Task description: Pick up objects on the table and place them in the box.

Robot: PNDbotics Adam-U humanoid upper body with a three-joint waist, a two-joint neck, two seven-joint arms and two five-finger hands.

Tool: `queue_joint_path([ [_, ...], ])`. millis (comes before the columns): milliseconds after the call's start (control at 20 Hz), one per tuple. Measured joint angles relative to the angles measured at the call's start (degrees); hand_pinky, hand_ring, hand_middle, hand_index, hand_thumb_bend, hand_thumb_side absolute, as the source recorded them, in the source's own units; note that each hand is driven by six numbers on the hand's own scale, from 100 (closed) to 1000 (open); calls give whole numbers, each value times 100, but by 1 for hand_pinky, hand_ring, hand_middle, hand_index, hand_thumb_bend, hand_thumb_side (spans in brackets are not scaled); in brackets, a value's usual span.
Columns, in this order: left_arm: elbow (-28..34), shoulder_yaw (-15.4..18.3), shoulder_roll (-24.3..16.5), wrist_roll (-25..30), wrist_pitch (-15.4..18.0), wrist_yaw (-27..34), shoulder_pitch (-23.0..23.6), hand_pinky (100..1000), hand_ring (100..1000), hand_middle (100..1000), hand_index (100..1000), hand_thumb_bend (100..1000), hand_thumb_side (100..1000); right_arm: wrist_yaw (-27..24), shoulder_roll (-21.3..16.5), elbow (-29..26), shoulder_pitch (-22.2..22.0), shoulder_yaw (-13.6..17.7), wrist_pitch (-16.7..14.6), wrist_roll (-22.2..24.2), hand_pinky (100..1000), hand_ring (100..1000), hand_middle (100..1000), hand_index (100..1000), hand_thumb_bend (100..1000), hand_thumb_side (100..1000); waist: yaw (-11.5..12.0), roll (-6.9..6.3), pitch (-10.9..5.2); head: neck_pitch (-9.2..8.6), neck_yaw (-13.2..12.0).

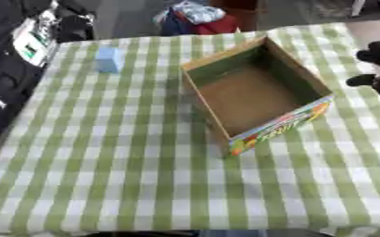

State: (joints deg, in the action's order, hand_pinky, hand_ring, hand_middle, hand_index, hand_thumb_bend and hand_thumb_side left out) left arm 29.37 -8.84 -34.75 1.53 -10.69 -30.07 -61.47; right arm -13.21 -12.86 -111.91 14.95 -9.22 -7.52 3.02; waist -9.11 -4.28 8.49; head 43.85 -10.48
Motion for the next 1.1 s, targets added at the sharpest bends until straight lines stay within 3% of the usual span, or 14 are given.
queue_joint_path([
  [550, 78, 284, 13, 663, 291, -1094, 1, 869, 895, 877, 936, 429, 327, 1, 1, 0, 16, 1, -3, -4, 605, 800, 734, 725, 100, 555, -11, 8, 161, 0, 0],
  [750, 118, 386, 41, 872, 349, -1495, 1, 869, 899, 881, 941, 506, 308, 3, 4, 0, 18, 1, -3, -5, 605, 800, 734, 725, 100, 556, -11, 8, 228, 0, 1],
  [1100, 192, 579, 90, 1182, 440, -2191, 2, 862, 896, 880, 942, 517, 285, 19, 27, 0, 24, 2, -6, -8, 603, 801, 734, 724, 100, 557, -15, 7, 351, 0, 6],
])
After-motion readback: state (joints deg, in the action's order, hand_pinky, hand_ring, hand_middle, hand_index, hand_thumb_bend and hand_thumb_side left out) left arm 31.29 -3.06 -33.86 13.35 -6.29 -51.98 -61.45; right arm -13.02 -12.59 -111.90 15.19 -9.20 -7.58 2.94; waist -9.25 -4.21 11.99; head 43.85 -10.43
